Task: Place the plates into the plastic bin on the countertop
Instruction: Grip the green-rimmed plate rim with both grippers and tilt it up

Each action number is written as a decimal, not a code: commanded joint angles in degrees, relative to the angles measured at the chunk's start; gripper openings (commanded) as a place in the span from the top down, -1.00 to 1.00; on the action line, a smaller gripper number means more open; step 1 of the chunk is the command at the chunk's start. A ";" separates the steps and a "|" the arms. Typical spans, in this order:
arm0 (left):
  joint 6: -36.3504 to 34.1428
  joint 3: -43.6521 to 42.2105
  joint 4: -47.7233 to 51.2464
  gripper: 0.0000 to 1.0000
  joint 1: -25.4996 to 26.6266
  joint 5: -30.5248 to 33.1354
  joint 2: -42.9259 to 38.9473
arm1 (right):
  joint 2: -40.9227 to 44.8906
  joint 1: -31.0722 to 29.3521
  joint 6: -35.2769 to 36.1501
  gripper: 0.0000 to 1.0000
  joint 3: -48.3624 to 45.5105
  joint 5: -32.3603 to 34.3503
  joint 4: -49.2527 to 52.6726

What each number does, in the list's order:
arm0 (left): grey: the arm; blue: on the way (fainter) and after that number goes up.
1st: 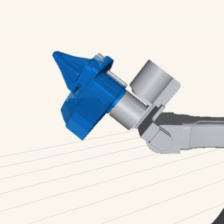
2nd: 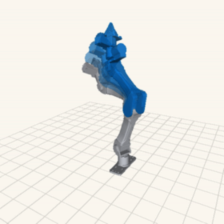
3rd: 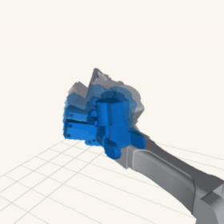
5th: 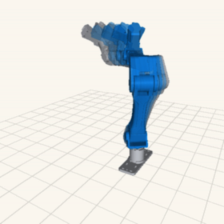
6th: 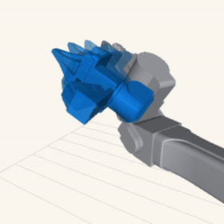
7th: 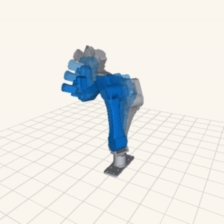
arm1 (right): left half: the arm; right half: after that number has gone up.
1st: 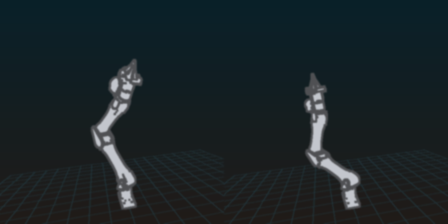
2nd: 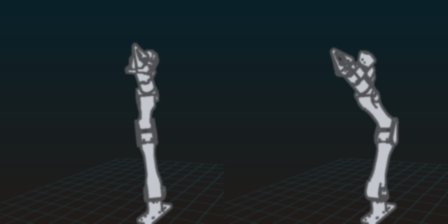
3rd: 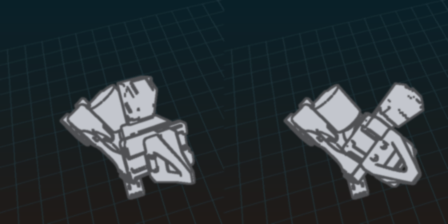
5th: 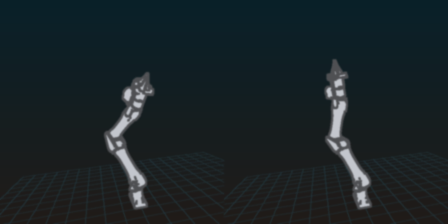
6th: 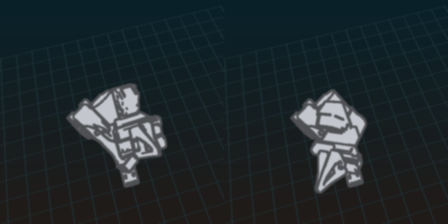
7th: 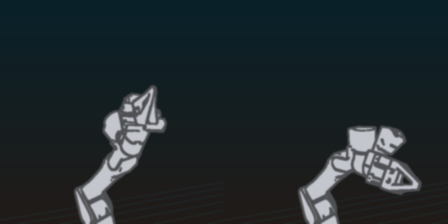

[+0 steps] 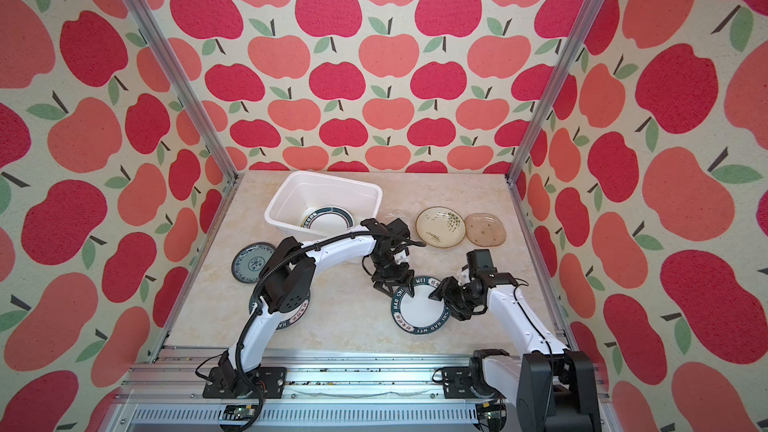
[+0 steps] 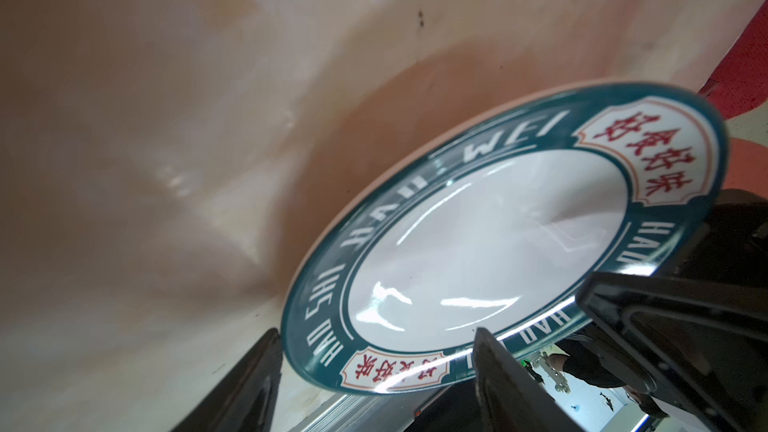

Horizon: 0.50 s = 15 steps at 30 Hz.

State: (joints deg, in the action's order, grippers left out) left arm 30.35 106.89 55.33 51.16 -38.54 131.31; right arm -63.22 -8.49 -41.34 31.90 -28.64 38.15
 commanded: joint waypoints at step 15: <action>0.87 -0.95 -3.04 -0.48 0.88 -3.91 -1.11 | 3.41 -0.20 0.19 0.34 3.29 -1.34 1.29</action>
State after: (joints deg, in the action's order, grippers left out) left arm 30.59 106.80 52.99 51.99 -41.47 131.28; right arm -60.99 -8.49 -41.76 33.19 -30.46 37.41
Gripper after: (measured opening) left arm 0.738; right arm 0.341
